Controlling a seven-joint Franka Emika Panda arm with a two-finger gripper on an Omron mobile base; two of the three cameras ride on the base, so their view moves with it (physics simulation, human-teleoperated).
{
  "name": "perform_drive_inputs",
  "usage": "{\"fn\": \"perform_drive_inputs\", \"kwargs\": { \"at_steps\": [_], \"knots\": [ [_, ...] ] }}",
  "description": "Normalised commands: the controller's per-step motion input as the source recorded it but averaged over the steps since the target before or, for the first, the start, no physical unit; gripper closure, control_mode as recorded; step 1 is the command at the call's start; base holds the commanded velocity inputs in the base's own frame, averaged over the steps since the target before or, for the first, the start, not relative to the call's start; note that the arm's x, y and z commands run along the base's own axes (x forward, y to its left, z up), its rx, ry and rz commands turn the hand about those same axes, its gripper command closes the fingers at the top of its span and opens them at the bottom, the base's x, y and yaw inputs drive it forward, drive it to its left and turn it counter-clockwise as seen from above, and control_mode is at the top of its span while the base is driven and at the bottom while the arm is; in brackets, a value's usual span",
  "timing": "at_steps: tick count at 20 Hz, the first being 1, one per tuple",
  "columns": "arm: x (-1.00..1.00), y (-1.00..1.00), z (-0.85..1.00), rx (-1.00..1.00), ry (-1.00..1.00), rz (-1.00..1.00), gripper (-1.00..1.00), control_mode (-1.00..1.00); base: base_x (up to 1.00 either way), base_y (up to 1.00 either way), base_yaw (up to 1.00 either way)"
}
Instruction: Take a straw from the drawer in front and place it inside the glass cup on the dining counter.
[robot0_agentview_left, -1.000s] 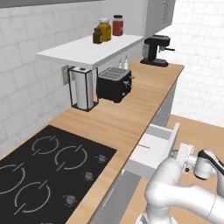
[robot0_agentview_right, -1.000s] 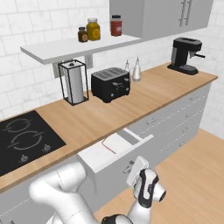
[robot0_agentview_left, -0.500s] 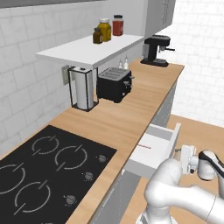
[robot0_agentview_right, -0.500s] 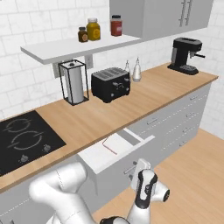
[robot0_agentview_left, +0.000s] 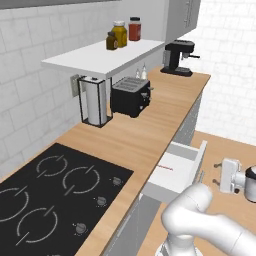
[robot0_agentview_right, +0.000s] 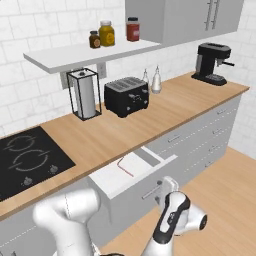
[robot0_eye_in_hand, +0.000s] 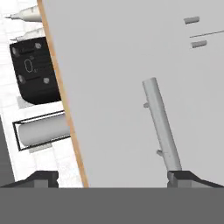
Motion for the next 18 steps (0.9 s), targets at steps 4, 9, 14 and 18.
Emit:
{"fn": "perform_drive_inputs", "kwargs": {
  "at_steps": [4, 9, 14, 18],
  "knots": [
    [-0.29, 0.12, 1.00, -0.32, -0.17, 0.01, -1.00, -1.00, 0.00, 0.00, 0.00],
    [-0.07, 0.35, 1.00, -0.40, -0.15, 0.03, -1.00, -1.00, 0.00, 0.00, 0.00],
    [0.02, 0.54, 0.83, -0.43, 0.00, 0.07, -1.00, -1.00, 0.00, 0.00, 0.00],
    [0.10, 0.64, 0.40, -0.42, 0.23, 0.07, -1.00, -1.00, 0.00, 0.00, 0.00]
  ]
}}
